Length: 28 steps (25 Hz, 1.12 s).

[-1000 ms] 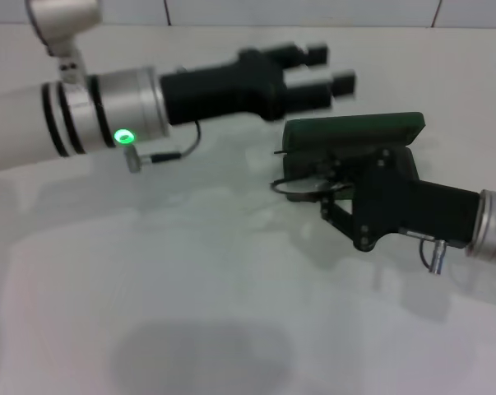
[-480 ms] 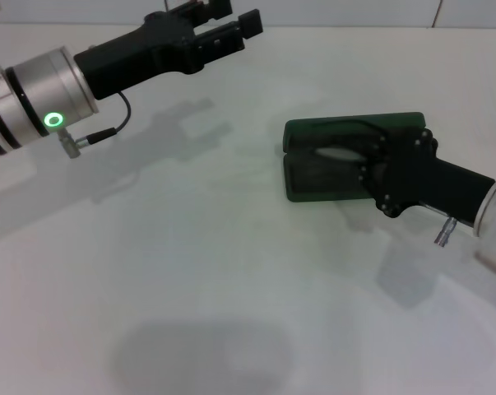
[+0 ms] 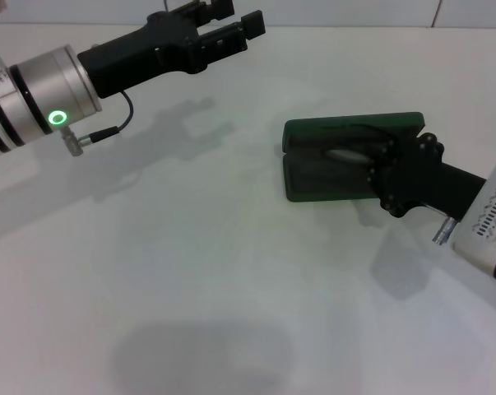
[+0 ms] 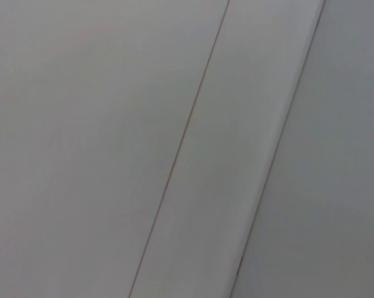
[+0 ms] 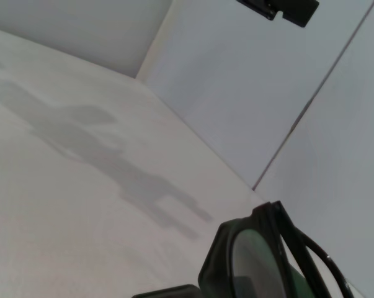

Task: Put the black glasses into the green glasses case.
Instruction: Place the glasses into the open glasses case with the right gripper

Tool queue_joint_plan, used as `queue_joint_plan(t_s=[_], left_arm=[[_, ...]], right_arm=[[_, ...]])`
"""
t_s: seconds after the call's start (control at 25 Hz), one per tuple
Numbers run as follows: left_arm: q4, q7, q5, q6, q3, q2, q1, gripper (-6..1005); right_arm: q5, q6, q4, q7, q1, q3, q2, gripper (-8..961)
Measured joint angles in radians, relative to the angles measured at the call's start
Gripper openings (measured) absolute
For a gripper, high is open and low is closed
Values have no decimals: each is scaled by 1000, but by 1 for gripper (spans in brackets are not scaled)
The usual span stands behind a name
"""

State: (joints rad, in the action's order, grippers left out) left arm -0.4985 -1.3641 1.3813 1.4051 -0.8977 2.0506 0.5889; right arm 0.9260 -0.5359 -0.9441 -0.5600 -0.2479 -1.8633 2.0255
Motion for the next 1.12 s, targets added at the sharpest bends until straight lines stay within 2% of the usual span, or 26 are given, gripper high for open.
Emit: queue_joint_plan(t_s=[0.28, 0.56, 0.68, 0.76, 0.8, 0.92, 1.12], left_arm=[[0, -1, 1, 0, 2, 3, 4, 759], [1, -5, 1, 0, 0, 3, -2, 759], [2, -12, 1, 0, -1, 1, -5, 759], [5, -13, 1, 0, -2, -1, -3, 759], [5, -13, 1, 0, -2, -1, -3, 759], [2, -13, 1, 0, -3, 0, -6, 759], [5, -18, 1, 0, -3, 0, -7, 759]], right_arm=[[1, 34, -10, -36, -6, -24, 0, 278], [31, 88, -19, -228, -29, -61, -14, 284], [121, 95, -32, -335, -35, -69, -18, 286], [162, 89, -38, -379, -35, -69, -19, 308], [262, 61, -60, -481, -28, -64, -22, 319], [312, 26, -68, -526, -22, -53, -21, 351], [340, -74, -77, -550, -3, -5, -27, 352]])
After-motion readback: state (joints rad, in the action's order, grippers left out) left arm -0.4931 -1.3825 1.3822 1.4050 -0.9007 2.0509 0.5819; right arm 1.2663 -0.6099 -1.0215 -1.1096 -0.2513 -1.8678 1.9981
